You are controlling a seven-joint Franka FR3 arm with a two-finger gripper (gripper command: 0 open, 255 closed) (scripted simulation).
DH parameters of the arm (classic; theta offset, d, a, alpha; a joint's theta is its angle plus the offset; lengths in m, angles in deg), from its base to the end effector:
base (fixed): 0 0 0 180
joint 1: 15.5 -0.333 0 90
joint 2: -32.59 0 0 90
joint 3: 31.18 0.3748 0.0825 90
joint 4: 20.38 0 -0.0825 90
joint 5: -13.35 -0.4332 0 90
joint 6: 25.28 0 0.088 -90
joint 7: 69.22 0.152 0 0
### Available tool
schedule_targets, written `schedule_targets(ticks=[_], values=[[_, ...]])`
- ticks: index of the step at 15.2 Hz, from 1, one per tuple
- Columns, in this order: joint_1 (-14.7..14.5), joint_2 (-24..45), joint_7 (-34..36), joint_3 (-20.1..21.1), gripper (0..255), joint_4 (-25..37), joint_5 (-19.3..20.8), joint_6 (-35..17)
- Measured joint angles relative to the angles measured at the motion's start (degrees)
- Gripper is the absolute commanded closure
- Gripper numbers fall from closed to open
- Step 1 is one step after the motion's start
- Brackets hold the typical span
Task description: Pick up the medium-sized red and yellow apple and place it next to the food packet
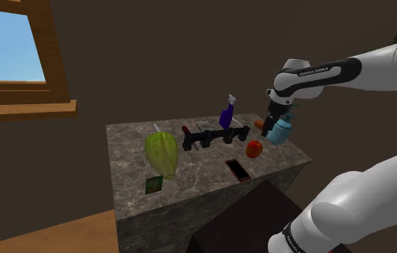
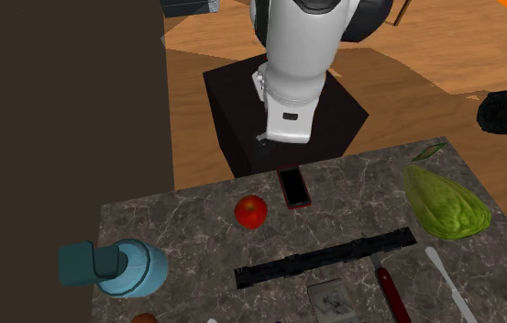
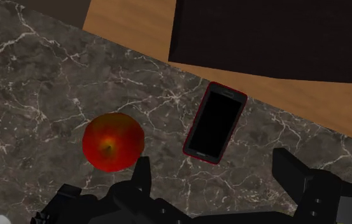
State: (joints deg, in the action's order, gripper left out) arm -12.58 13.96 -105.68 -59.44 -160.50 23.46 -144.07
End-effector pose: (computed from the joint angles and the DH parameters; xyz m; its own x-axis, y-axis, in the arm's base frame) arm 0.3822 -0.2475 0.3842 0.9757 0.2111 -0.0585 0.2085 -0.9768 -0.0486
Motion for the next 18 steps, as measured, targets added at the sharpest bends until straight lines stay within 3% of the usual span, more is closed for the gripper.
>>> schedule_targets(ticks=[4, 8, 11, 18], values=[[-0.6, 9.0, -8.7, -5.0, 0, 3.4, -4.8, -5.9], [-0.6, 19.1, -18.5, -7.9, 0, 8.2, -13.1, -9.8], [1.0, 27.0, -25.9, -8.1, 0, 13.3, -20.1, -10.8], [2.3, 32.2, -29.8, -6.5, 0, 12.6, -25.2, -15.4]])
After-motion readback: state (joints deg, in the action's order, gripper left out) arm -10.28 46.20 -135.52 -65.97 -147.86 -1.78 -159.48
